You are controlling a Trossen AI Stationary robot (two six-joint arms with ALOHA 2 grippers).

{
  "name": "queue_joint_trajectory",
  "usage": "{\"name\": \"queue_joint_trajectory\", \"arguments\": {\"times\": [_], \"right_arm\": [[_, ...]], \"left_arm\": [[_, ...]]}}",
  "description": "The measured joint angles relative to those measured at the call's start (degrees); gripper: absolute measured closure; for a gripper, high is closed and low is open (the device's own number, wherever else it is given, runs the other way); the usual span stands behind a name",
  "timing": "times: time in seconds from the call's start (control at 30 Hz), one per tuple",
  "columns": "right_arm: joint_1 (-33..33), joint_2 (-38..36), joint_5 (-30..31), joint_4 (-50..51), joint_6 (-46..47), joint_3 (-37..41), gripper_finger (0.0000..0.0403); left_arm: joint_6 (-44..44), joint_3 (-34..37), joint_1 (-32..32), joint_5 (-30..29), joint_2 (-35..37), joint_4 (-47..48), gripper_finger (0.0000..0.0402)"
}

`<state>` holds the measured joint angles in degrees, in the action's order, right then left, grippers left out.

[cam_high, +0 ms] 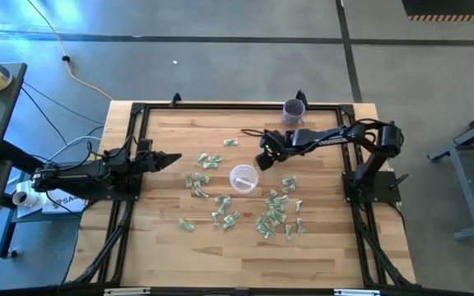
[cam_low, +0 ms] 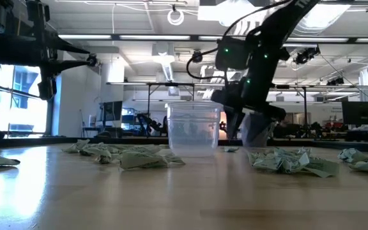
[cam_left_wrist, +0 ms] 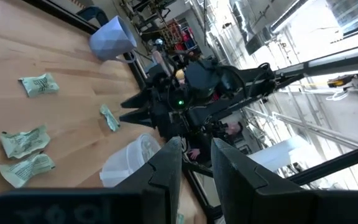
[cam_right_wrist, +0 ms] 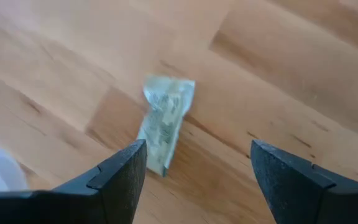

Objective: Pick and place Stevia / Truvia into bins
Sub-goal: Put the green stevia packet into the transparent bin

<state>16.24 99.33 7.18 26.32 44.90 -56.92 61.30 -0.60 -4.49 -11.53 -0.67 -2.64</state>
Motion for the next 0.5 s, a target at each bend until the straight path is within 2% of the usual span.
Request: {"name": "queue_joint_trajectory", "arguments": {"times": [0.3, 0.5], "right_arm": [[1.3, 2.8, -3.2, 1.6, 8.2, -2.3, 0.0126], [-0.4, 4.7, -3.0, -2.1, 9.5, -2.2, 0.0126]], "left_arm": [[0.0, 0.0, 0.0, 0.0, 0.0, 0.0, 0.0277], [0.5, 0.0, 0.0, -0.6, 0.0, 0.0, 0.0277]]}}
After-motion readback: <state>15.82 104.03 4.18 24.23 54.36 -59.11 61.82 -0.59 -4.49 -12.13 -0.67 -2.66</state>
